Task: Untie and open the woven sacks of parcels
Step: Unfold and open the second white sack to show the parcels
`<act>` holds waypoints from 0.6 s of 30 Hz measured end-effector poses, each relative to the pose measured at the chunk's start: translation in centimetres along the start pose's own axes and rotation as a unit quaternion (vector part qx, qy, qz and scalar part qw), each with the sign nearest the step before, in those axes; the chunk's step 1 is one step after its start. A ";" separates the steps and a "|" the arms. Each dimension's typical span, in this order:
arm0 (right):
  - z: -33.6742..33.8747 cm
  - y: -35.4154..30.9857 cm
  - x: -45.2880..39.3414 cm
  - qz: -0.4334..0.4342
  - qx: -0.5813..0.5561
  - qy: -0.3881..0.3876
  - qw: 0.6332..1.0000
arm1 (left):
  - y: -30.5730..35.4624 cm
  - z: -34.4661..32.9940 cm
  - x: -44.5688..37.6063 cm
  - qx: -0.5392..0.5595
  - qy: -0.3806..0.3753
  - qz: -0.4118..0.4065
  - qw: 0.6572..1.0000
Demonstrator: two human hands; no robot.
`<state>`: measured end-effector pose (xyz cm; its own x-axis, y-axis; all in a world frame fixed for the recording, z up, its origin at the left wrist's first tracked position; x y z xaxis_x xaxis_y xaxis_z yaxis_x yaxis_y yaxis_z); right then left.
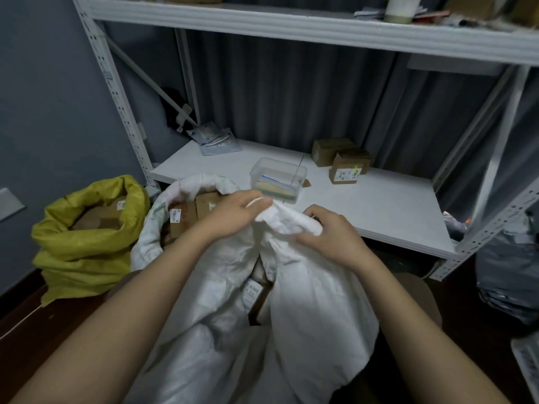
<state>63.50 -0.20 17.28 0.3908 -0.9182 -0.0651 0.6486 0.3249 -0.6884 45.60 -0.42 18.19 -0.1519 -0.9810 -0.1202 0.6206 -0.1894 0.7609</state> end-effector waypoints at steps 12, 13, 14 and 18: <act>1.1 -0.6 0.2 -0.003 -0.095 0.046 0.994 | 2.8 0.6 -0.8 -0.148 0.012 -0.091 0.985; 0.8 -0.6 0.1 -0.015 -0.160 0.024 0.987 | 3.4 -0.2 -0.7 -0.184 -0.006 -0.121 0.975; 0.4 -0.8 0.1 -0.036 -0.250 -0.013 0.967 | 4.0 -0.8 -0.7 -0.162 -0.027 -0.136 0.977; 0.3 -1.5 1.0 -0.054 -0.259 -0.118 0.957 | 4.3 1.3 -1.9 0.015 0.035 -0.095 0.995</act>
<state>63.10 -1.56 18.47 0.5152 -0.8438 0.1500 0.3068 0.0182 -0.9516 47.56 0.67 22.53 -0.2097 -0.9283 -0.3071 0.5620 -0.3715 0.7390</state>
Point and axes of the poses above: each hand's wrist, its own x-axis away from the middle knuckle, its own z-axis out of the back of the hand, y = z × x, the point moved 7 cm from there along -x, towards the middle knuckle, and after that the axes turned 1 degree about -y, right-handed, at the moved point
